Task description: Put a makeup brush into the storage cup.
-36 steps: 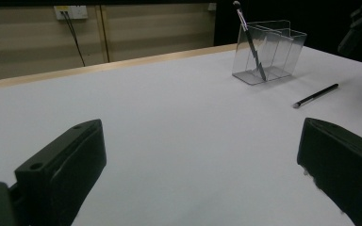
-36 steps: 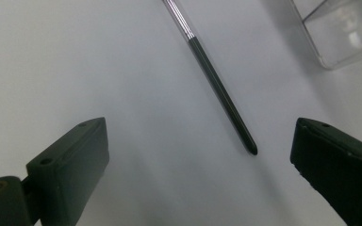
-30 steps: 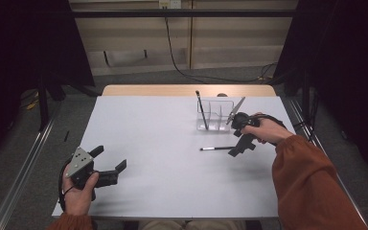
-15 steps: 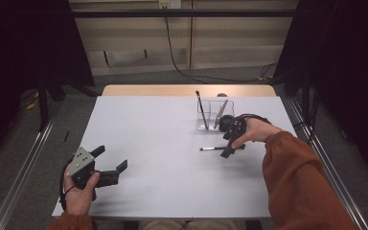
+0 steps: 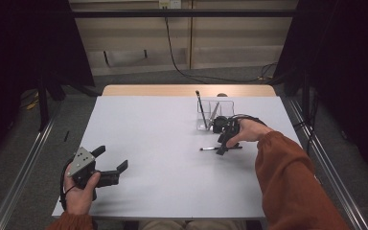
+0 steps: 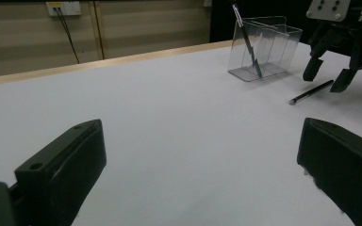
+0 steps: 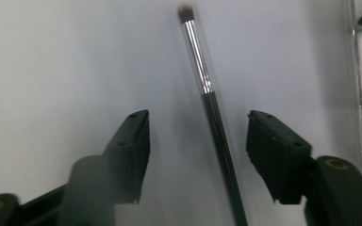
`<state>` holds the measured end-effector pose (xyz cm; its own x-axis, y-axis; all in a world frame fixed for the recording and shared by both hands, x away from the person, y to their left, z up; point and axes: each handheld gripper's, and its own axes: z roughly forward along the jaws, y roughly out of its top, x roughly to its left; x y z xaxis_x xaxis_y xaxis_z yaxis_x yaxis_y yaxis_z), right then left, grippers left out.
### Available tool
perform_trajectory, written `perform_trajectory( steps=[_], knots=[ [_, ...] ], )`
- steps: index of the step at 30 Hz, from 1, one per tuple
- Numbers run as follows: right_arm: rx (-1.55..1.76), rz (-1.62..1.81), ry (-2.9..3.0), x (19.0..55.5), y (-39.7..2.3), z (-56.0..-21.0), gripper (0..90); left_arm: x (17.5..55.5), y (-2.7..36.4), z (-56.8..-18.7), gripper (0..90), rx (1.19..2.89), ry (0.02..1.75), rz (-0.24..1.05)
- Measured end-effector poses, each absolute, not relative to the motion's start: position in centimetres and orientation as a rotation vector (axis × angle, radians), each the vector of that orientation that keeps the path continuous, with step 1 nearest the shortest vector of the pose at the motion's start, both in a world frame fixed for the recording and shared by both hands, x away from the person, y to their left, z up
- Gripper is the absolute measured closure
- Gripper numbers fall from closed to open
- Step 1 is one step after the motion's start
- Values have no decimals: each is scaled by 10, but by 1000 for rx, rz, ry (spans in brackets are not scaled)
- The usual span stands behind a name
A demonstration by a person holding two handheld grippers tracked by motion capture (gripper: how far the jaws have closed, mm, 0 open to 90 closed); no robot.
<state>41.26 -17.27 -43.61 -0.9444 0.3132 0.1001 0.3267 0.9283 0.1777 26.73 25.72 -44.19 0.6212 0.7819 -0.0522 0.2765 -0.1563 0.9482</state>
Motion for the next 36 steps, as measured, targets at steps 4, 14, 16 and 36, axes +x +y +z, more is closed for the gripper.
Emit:
perform_trajectory(
  steps=[4, 14, 16, 36],
  knots=[
    [-494, -311, -3028, 416, -174, -438, 510, 268, 257, -442, 19, 1723, 870, 560],
    [-519, -274, -3015, 419, -168, -445, 639, 268, 256, -443, 19, 1722, 874, 555],
    [-501, -281, -3020, 420, -167, -446, 649, 268, 256, -443, 19, 1720, 874, 553],
    [-444, -196, -3076, 416, -152, -450, 752, 269, 253, -442, 19, 1744, 848, 555]
  ],
)
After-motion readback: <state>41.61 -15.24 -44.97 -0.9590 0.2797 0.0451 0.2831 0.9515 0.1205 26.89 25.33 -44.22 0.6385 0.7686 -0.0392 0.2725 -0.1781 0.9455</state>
